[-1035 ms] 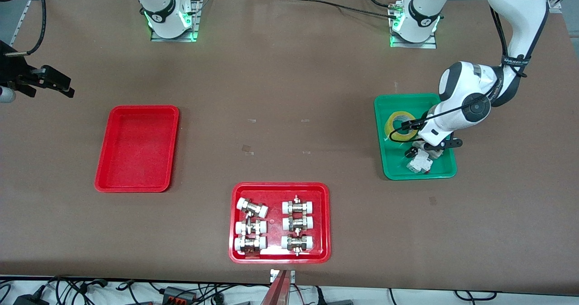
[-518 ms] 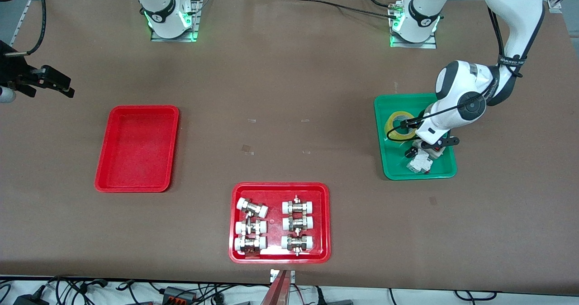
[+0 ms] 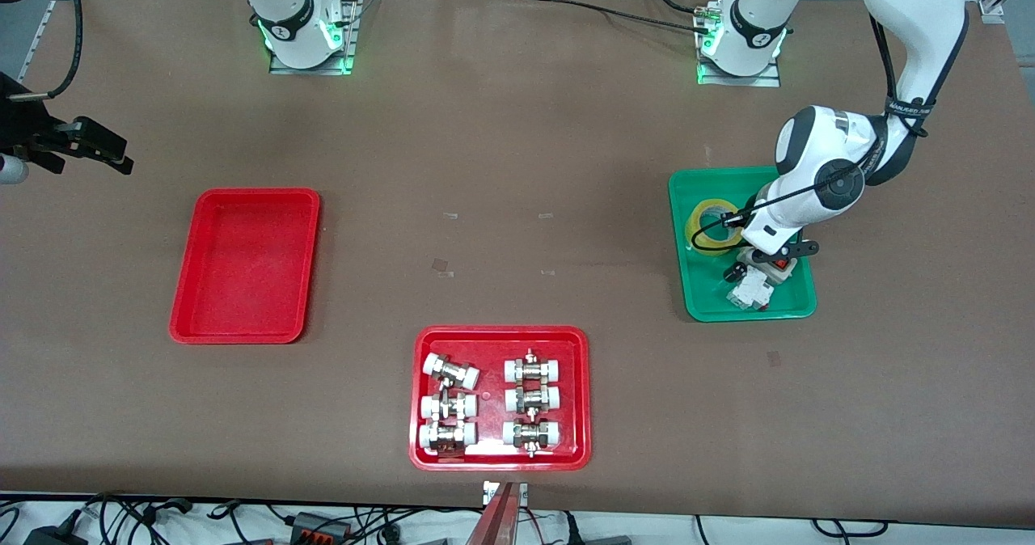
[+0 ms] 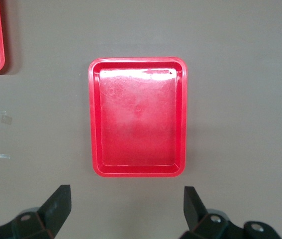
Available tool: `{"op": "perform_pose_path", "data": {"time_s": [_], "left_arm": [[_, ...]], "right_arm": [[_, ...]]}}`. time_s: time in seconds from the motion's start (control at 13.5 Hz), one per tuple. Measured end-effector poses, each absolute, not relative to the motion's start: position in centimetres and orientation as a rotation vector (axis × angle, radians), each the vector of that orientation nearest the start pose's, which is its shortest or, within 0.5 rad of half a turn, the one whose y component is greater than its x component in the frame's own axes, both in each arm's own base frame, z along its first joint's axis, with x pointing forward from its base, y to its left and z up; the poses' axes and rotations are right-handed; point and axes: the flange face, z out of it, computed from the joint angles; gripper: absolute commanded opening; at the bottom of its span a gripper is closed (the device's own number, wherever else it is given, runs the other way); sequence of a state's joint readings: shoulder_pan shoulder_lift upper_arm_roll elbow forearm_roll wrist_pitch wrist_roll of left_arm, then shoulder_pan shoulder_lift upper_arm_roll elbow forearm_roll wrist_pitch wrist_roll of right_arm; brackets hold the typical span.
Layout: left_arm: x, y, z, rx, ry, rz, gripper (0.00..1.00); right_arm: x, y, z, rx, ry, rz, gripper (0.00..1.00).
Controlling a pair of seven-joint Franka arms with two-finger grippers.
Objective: Left arm passes tape to right arm into tray
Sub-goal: 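Lower the left gripper onto the tape roll rim and close it, then lift the tape with the left gripper while the right gripper reaches toward it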
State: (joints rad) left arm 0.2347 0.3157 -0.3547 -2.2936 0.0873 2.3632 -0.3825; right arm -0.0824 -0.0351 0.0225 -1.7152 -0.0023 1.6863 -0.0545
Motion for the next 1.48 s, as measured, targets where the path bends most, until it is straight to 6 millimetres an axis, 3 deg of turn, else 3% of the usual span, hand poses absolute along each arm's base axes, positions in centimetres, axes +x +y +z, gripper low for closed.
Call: {"op": "perform_pose_path", "data": {"time_s": [0.44, 0.74, 0.89, 1.04, 1.4, 1.48], "left_arm": [[50.3, -6.4, 21.4, -3.099, -0.307, 0.345, 0.01], [51.2, -6.5, 26.2, -3.078, -0.298, 0.286, 0.0], [52.0, -7.9, 30.0, -3.056, -0.264, 0.299, 0.0], [52.9, -10.0, 35.2, -3.038, -0.241, 0.285, 0.0], [53.6, -14.1, 51.5, -3.12, -0.276, 0.201, 0.0], [53.7, -15.4, 54.0, -3.147, -0.25, 0.159, 0.0]], "right_arm": [[55.0, -3.3, 58.5, -3.145, 0.008, -0.007, 1.0], [54.9, -3.3, 58.5, -3.145, 0.008, -0.001, 1.0], [54.9, -3.3, 58.5, -3.145, 0.008, -0.001, 1.0], [54.9, -3.3, 58.5, -3.145, 0.008, 0.001, 1.0], [55.4, -3.3, 57.2, -3.141, 0.007, 0.044, 1.0], [55.6, -3.2, 56.7, -3.14, 0.003, 0.057, 1.0]]}}
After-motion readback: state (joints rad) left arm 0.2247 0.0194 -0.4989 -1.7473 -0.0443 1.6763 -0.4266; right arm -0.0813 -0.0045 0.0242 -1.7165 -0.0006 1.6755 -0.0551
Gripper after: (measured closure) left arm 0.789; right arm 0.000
